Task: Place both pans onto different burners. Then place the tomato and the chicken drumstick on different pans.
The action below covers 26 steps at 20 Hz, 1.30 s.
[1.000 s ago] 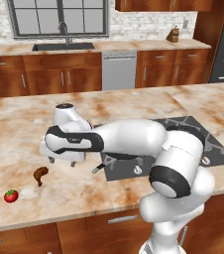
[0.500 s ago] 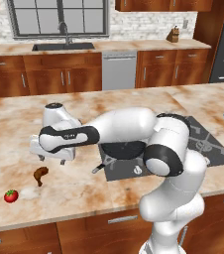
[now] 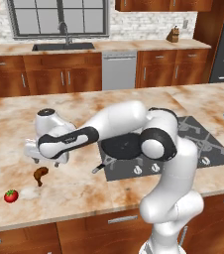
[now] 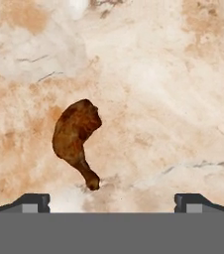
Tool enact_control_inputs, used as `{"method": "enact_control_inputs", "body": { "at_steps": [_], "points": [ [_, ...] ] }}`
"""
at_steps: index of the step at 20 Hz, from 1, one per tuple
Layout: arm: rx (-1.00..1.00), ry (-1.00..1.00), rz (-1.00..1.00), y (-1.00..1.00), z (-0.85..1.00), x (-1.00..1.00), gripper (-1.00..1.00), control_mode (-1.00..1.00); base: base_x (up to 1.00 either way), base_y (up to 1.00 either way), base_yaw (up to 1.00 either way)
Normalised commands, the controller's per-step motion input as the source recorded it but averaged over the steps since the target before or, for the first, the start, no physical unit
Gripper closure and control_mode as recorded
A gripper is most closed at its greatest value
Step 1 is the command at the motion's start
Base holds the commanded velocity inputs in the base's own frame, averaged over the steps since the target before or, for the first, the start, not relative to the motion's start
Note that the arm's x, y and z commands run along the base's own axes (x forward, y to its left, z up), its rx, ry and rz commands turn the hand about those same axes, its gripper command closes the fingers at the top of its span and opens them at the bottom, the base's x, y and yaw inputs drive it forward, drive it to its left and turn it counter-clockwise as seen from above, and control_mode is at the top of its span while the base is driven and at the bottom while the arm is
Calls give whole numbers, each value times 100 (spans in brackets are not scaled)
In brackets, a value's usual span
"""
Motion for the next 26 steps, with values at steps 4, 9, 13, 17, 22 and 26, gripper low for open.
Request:
{"method": "enact_control_inputs", "body": {
  "at_steps": [4,9,13,17,22,26],
  "points": [
    [0,-2,0,9,-21,5,-100,-100,0,0,0],
    [0,-1,0,10,-17,6,-100,-100,0,0,0],
    [2,-1,-1,4,-19,15,-100,-100,0,0,0],
    [3,0,0,7,-12,19,-100,-100,0,0,0],
    [1,0,0,11,-23,13,-100,-100,0,0,0],
    [0,0,0,12,-31,11,-100,-100,0,0,0]
  ]
}}
